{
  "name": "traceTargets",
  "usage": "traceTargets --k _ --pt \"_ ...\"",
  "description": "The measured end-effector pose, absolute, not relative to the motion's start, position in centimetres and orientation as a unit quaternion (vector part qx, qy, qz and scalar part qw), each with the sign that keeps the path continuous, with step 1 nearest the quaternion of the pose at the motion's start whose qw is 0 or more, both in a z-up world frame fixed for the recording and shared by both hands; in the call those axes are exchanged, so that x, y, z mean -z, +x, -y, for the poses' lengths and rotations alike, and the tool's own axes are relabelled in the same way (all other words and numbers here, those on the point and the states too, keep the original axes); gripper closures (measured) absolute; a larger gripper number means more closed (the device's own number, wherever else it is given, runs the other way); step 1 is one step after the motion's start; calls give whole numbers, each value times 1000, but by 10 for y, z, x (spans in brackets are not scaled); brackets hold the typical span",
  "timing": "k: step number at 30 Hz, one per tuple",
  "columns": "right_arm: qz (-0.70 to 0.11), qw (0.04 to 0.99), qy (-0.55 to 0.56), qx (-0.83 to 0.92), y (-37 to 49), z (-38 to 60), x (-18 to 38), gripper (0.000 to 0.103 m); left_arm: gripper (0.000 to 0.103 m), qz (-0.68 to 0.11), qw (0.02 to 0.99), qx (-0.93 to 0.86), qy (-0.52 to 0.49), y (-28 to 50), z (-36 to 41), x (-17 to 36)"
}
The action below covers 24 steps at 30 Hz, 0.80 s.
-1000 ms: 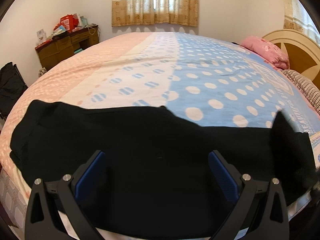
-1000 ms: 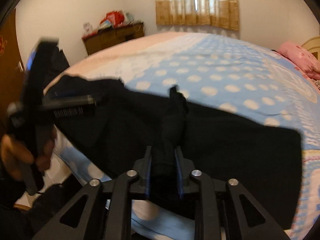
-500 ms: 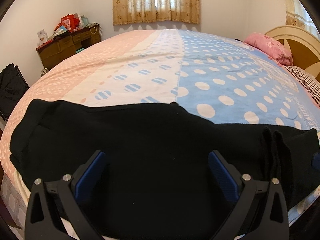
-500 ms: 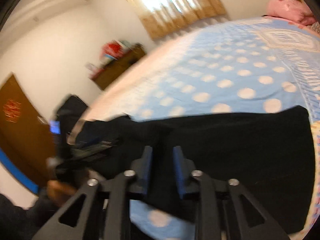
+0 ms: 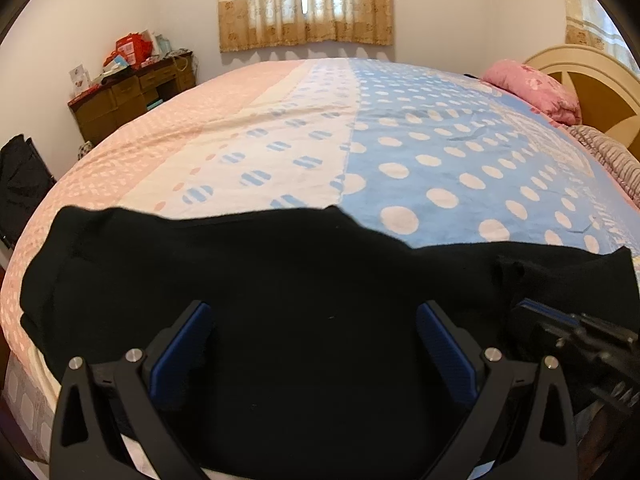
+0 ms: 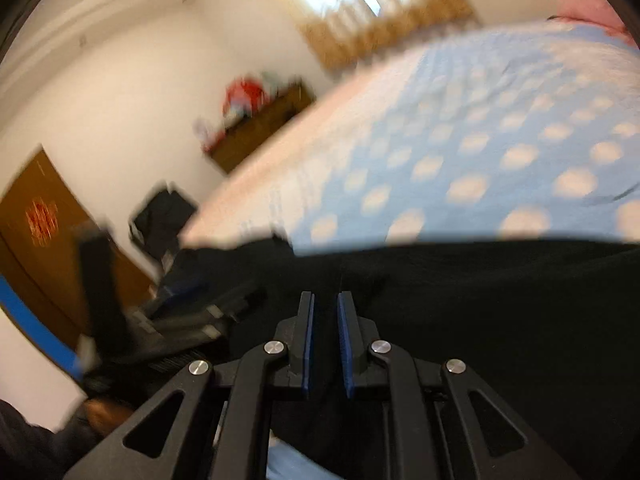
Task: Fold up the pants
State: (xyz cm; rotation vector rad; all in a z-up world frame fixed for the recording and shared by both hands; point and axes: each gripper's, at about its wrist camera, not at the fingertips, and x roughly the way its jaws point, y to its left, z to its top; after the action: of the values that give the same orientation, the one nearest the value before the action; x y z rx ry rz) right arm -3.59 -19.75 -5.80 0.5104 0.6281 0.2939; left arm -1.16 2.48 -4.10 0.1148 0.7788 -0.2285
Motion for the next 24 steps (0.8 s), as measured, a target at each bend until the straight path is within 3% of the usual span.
traceTargets --k 4,8,14,16,24 --pt "-258 939 225 -23 -86 257 21 90 0 -355 921 144 67 -19 -9 28" --pt "-286 938 178 87 -112 297 18 90 0 -339 918 196 70 -25 20 17" --pt "-359 906 189 119 -84 310 68 90 0 -343 904 238 95 -33 73 28" --pt "-323 915 209 121 -85 313 73 90 0 -354 901 225 109 -33 82 36" --pt "-305 916 234 111 -98 306 52 90 0 -387 891 216 103 -28 79 49"
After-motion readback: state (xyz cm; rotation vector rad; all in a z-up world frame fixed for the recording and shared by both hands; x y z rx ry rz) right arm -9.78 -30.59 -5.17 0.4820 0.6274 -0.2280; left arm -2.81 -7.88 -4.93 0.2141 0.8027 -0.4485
